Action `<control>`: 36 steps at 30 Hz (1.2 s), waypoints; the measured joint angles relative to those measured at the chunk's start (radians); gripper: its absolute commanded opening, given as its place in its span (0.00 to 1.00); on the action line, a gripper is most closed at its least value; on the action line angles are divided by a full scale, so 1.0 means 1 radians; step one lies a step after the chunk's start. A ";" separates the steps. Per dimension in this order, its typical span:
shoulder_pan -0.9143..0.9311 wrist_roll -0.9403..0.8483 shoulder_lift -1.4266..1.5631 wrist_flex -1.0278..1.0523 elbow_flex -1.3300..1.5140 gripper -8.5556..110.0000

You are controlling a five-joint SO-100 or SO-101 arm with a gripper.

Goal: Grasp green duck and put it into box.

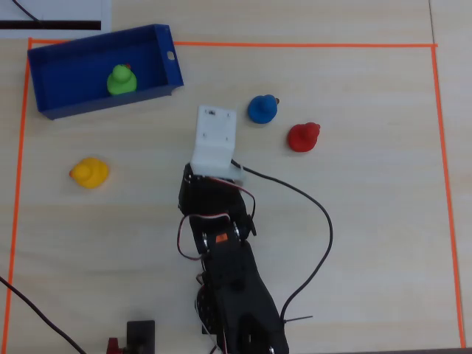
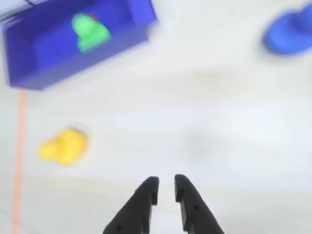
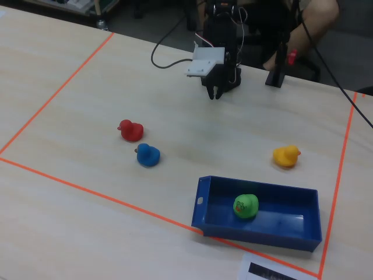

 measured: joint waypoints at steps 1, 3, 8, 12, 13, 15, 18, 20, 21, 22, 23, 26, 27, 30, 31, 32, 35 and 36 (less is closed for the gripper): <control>-0.002 -0.009 0.060 0.005 0.066 0.07; -0.002 -0.023 0.172 0.015 0.192 0.07; 0.012 -0.063 0.400 0.035 0.453 0.07; 0.052 -0.087 0.515 0.060 0.589 0.07; 0.054 -0.091 0.528 0.063 0.614 0.07; 0.055 -0.097 0.541 0.063 0.661 0.07; 0.075 -0.110 0.538 0.087 0.689 0.07; 0.075 -0.114 0.566 0.112 0.690 0.07; 0.077 -0.123 0.578 0.127 0.690 0.07; 0.086 -0.135 0.581 0.146 0.690 0.07; 0.097 -0.141 0.578 0.169 0.690 0.07; 0.146 -0.164 0.581 0.198 0.690 0.07; 0.164 -0.164 0.581 0.199 0.689 0.07; 0.210 -0.164 0.581 0.199 0.689 0.07; 0.224 -0.164 0.581 0.199 0.689 0.07; 0.238 -0.163 0.581 0.199 0.689 0.08; 0.278 -0.156 0.583 0.199 0.689 0.10; 0.287 -0.155 0.583 0.199 0.689 0.10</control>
